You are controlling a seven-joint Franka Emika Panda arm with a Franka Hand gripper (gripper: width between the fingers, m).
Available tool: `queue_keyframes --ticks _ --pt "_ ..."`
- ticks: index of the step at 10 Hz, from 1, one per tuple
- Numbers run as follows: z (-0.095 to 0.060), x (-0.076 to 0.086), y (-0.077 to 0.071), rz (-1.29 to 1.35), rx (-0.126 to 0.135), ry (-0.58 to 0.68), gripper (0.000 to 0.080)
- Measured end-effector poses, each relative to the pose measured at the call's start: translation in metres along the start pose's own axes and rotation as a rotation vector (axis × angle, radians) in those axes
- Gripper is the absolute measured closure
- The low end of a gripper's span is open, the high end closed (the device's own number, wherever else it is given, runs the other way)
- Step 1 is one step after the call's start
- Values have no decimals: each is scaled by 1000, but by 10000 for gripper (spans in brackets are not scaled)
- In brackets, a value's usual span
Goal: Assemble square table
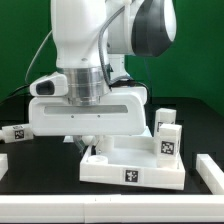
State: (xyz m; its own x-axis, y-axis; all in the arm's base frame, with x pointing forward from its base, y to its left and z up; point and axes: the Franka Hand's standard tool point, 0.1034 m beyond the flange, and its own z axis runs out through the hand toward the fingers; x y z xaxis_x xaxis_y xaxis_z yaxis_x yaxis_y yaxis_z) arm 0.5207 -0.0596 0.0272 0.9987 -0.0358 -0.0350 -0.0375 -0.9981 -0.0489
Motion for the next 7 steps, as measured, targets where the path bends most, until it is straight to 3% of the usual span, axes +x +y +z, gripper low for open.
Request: queue_keyframes --ticks 2,3,6,7 --pt "-19 36 3 -328 -5 20 748" --pt "-21 45 2 -449 2 32 748" --pt "-17 40 9 -621 -22 10 748" --pt "-18 41 7 -704 -40 -2 748"
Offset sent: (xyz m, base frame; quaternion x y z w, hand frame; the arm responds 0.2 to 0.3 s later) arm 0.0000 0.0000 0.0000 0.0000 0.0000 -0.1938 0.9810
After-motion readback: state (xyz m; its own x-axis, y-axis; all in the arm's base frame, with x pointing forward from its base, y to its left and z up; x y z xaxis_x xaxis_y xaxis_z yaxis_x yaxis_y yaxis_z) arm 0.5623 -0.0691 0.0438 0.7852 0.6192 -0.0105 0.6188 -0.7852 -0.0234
